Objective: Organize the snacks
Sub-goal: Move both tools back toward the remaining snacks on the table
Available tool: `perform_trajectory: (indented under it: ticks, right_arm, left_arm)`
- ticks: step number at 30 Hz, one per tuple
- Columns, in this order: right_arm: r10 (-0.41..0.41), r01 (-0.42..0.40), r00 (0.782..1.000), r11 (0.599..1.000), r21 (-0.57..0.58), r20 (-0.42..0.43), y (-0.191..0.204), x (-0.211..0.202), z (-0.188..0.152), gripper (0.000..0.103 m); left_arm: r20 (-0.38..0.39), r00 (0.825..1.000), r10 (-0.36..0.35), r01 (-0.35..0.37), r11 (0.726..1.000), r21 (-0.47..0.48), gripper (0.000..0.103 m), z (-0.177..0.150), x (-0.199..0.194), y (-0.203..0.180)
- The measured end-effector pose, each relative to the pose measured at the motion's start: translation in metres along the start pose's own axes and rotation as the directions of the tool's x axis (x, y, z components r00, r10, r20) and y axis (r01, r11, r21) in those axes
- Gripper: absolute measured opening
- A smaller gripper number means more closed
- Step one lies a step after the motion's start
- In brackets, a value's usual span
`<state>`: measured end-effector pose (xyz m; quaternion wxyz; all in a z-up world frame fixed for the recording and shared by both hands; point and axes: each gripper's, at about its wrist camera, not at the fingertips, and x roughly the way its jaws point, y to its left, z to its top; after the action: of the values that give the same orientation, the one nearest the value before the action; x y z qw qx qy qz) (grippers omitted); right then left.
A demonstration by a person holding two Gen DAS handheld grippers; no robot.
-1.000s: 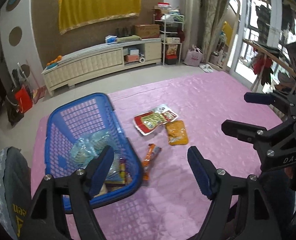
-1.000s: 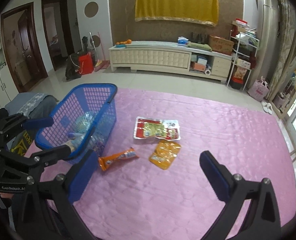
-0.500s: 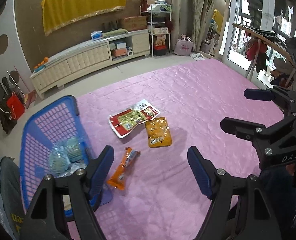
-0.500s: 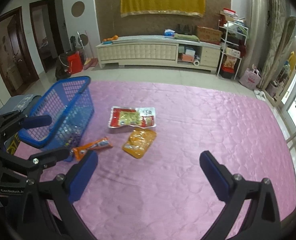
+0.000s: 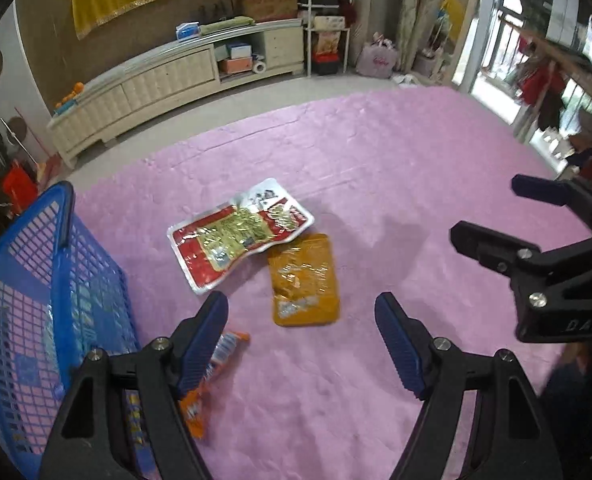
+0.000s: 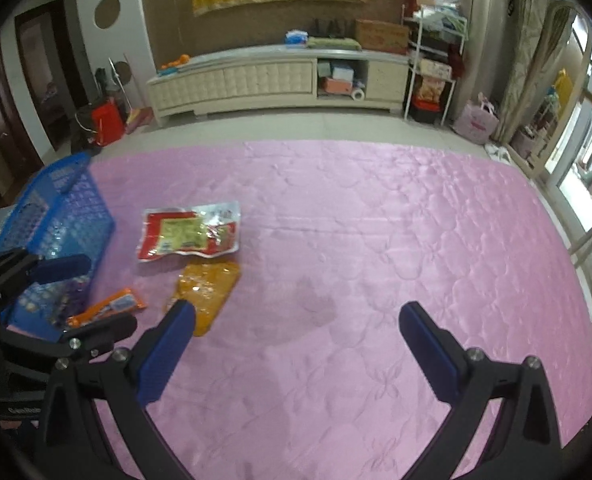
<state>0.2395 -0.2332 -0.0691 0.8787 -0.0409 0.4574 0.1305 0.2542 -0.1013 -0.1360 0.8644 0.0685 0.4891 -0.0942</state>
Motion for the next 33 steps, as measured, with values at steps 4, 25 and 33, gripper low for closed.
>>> perform_trajectory:
  ticks: [4, 25, 33]
  right_arm:
    - [-0.021, 0.021, 1.000, 1.000, 0.012, -0.013, -0.008, 0.019, 0.000, 0.103]
    - [-0.111, 0.117, 0.988, 0.992, 0.051, -0.111, -0.043, 0.069, -0.018, 0.103]
    - [-0.094, 0.098, 0.987, 0.995, 0.021, -0.133, -0.036, 0.074, -0.017, 0.103]
  left_arm:
    - [-0.025, 1.000, -0.014, 0.014, 1.000, 0.010, 0.083, 0.004, 0.019, -0.002]
    - [-0.247, 0.969, 0.020, -0.017, 1.000, 0.015, 0.103, 0.026, 0.122, -0.004]
    - [-0.281, 0.959, -0.035, 0.033, 0.999, -0.013, 0.103, 0.034, 0.130, 0.003]
